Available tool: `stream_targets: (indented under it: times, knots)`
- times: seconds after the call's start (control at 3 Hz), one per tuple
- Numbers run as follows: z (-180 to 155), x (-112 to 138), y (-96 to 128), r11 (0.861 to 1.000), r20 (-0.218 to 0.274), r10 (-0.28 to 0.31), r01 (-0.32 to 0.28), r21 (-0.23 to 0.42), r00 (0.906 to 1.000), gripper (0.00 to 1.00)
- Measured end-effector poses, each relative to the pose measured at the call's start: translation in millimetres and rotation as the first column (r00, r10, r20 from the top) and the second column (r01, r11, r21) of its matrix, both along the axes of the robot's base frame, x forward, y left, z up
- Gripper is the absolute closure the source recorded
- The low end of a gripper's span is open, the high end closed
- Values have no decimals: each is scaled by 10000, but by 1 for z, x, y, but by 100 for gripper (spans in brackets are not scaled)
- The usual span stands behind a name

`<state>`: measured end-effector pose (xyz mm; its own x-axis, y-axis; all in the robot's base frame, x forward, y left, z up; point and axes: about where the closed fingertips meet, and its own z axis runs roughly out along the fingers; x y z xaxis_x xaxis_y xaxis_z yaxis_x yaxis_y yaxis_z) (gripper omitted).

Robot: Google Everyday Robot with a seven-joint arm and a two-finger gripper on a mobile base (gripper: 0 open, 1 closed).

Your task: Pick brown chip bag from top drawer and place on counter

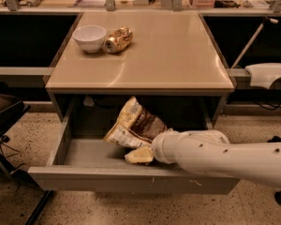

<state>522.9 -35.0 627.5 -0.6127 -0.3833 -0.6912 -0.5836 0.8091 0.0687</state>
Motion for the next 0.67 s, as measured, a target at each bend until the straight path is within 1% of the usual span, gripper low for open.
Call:
stream_targets:
  times: [0.33, 0.67]
  knots:
    - [-28, -4, 22, 9995, 43, 303, -302, -79, 9995, 0]
    - [-27, -3, 46, 9976, 172, 692, -692, -34, 9975, 19]
